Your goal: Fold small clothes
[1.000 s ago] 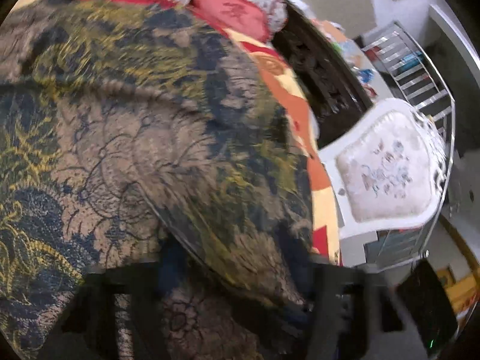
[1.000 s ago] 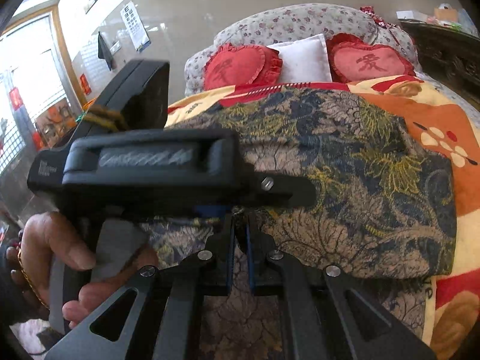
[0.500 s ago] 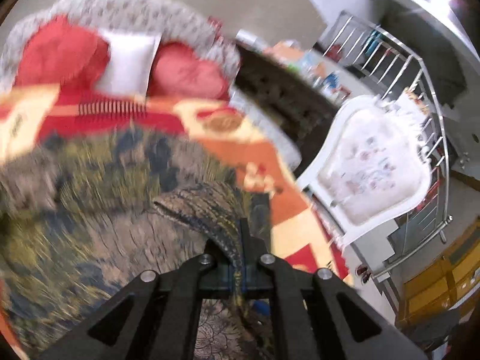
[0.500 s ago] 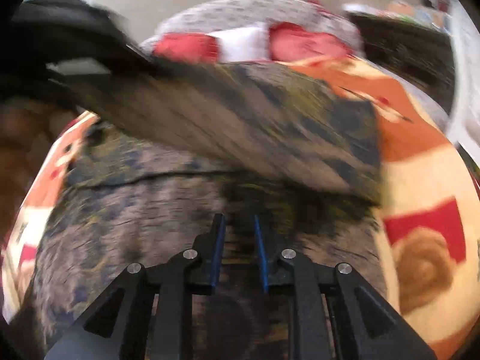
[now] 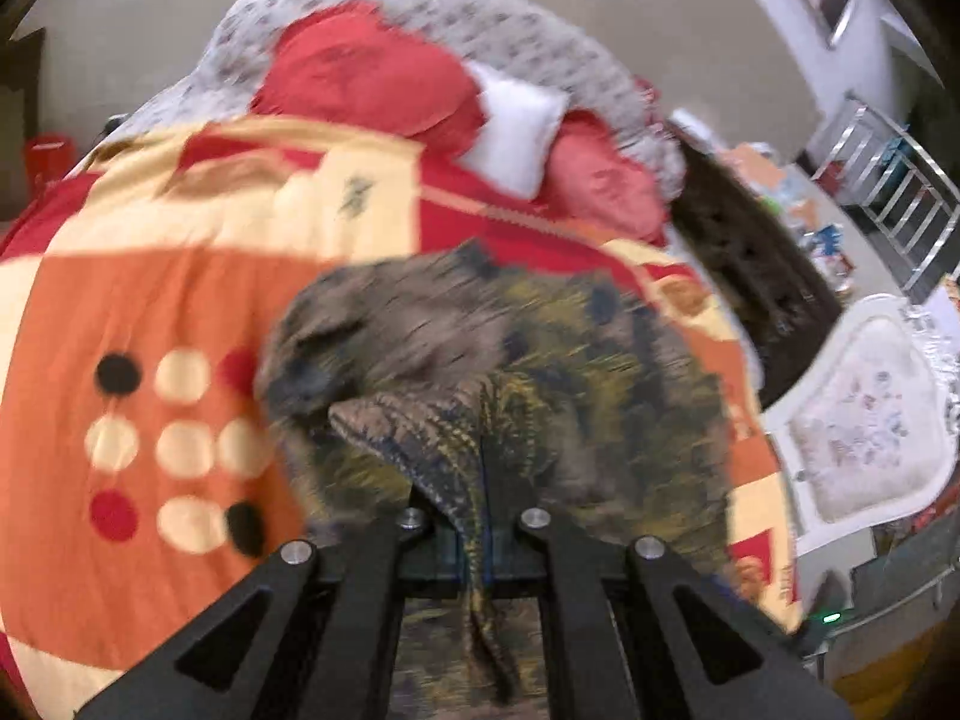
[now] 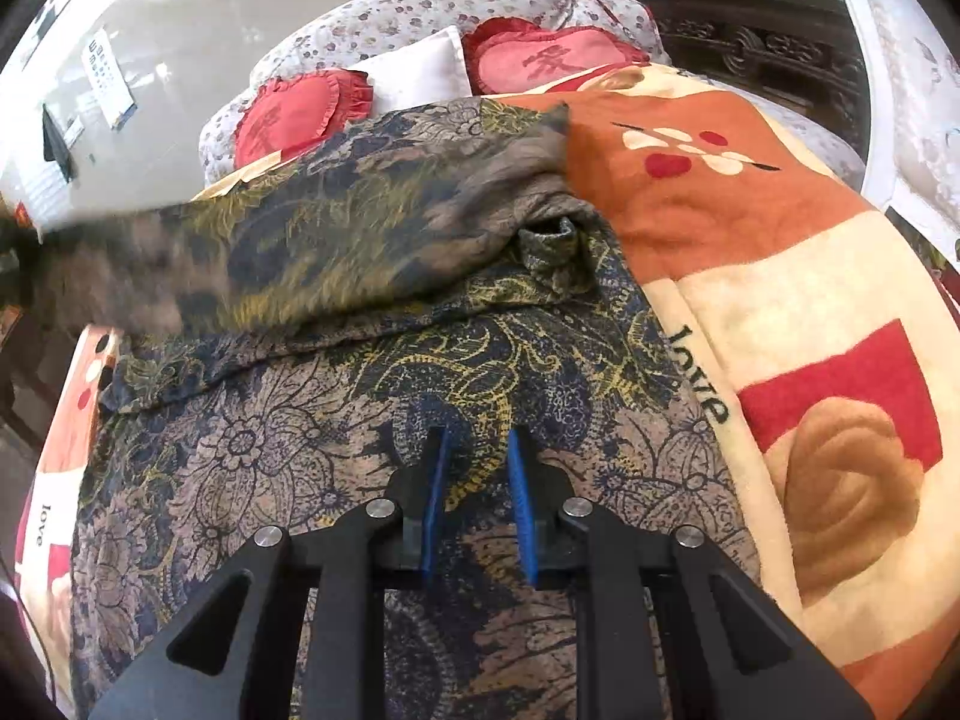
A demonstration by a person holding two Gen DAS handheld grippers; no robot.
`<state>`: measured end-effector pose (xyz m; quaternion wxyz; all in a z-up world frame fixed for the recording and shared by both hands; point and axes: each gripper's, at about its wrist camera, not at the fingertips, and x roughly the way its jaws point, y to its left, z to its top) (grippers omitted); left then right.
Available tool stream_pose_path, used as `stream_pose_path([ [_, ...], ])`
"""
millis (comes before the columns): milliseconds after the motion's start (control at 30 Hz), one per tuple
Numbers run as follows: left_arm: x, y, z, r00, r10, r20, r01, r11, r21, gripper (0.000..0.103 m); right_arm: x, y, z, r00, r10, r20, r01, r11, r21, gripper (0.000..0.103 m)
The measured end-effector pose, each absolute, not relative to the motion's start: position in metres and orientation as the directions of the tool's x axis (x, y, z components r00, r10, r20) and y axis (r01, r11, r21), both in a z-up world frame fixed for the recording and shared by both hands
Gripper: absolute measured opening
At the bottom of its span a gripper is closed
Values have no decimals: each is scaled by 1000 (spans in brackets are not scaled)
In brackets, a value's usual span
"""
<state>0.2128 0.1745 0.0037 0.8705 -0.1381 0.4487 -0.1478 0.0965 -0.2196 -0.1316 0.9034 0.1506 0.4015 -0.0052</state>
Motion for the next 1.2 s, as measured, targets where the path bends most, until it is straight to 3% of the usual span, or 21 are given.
stream_pose_path([
  [267, 222, 179, -33, 573, -232, -786, 14, 962, -273, 14, 97, -223, -133, 677, 132, -724, 133, 946, 296, 23],
  [467, 210, 188, -16, 679, -140, -721, -54, 969, -240, 24, 98, -226, -135, 676, 146, -722, 134, 940, 315, 24],
  [567, 206, 161, -17, 693, -209, -690, 44, 968, -249, 24, 98, -228, -135, 676, 152, -721, 137, 935, 326, 24],
  [667, 216, 120, -36, 660, -198, -724, 118, 980, -160, 8, 98, -228, -135, 676, 156, -720, 138, 933, 332, 24],
  [800, 238, 109, -84, 640, -9, -768, 19, 1000, 4, 8, 97, -236, -129, 678, 176, -713, 149, 918, 368, 24],
  [867, 234, 114, -96, 678, -31, -735, 15, 999, -29, 8, 97, -251, -112, 713, 146, -685, 178, 908, 379, 24],
  [967, 234, 100, -97, 686, 37, -726, 3, 999, 54, 8, 116, -272, -87, 752, 99, -652, 184, 918, 351, 24],
  [1100, 234, 83, -100, 687, 106, -719, -3, 990, 144, 8, 176, -277, -79, 716, 130, -686, 154, 929, 337, 24],
  [1200, 234, 82, -99, 687, 103, -719, -2, 990, 140, 8, 212, -263, -86, 672, 229, -704, 62, 930, 362, 24],
])
